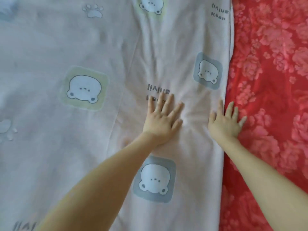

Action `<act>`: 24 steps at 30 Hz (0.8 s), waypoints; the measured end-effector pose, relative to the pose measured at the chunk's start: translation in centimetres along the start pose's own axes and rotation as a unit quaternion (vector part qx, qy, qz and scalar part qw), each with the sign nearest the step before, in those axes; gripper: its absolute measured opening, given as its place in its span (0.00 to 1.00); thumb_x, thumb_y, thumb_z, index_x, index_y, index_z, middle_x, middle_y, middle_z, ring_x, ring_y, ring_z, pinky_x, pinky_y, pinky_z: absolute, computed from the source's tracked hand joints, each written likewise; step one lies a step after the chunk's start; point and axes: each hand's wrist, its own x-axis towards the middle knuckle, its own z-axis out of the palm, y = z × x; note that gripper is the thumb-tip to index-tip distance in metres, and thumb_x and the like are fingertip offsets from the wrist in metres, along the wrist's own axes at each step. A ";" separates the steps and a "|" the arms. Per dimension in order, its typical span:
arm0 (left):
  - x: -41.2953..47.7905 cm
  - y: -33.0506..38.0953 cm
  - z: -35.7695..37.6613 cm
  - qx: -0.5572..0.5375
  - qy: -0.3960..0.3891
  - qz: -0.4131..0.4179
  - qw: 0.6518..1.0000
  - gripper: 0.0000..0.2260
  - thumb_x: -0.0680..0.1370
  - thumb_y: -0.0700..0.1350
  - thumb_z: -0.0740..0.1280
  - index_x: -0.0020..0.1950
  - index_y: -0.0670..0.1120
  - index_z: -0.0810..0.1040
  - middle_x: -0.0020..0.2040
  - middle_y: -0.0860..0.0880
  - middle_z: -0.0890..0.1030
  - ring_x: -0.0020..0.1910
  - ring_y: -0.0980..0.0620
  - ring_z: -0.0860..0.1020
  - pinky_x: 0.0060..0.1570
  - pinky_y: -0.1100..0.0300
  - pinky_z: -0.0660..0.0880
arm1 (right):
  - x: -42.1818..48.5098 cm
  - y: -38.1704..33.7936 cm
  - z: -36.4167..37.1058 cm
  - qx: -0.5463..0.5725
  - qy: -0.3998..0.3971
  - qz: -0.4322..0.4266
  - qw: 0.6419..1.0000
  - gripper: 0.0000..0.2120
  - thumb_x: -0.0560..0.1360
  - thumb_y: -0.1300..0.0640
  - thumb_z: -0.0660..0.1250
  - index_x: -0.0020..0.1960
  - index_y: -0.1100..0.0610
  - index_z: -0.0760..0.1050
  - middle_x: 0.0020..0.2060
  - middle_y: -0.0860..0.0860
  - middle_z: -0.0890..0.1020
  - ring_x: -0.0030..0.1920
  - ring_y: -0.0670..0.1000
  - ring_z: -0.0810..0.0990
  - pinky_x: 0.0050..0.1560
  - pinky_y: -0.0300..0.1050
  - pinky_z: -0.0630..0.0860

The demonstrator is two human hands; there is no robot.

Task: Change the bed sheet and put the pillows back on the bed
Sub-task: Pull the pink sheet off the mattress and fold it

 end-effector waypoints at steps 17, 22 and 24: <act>-39.7 -6.6 1.3 0.011 -0.278 -0.218 0.935 0.28 0.79 0.61 0.53 0.76 0.62 0.45 0.78 0.49 0.38 0.76 0.40 0.40 0.68 0.35 0.54 | -32.1 1.2 1.9 -0.083 -0.330 -0.081 0.937 0.46 0.63 0.32 0.65 0.75 0.49 0.55 0.66 0.56 0.72 0.67 0.56 0.70 0.61 0.47 0.71; -48.6 -5.9 -3.5 -0.122 -0.334 -0.297 0.886 0.21 0.82 0.54 0.53 0.75 0.52 0.62 0.76 0.52 0.60 0.73 0.50 0.61 0.68 0.58 0.62 | -35.3 -3.4 -7.5 -0.090 -0.199 -0.221 0.951 0.19 0.78 0.46 0.60 0.62 0.56 0.73 0.59 0.54 0.77 0.59 0.56 0.76 0.48 0.42 0.70; -52.6 -6.2 -5.6 -0.144 -0.286 -0.335 0.886 0.19 0.82 0.50 0.54 0.72 0.49 0.68 0.72 0.51 0.68 0.70 0.49 0.67 0.63 0.60 0.65 | -37.6 -6.2 -10.8 -0.085 -0.172 -0.270 0.944 0.20 0.79 0.47 0.58 0.65 0.56 0.72 0.61 0.54 0.76 0.61 0.56 0.75 0.50 0.43 0.71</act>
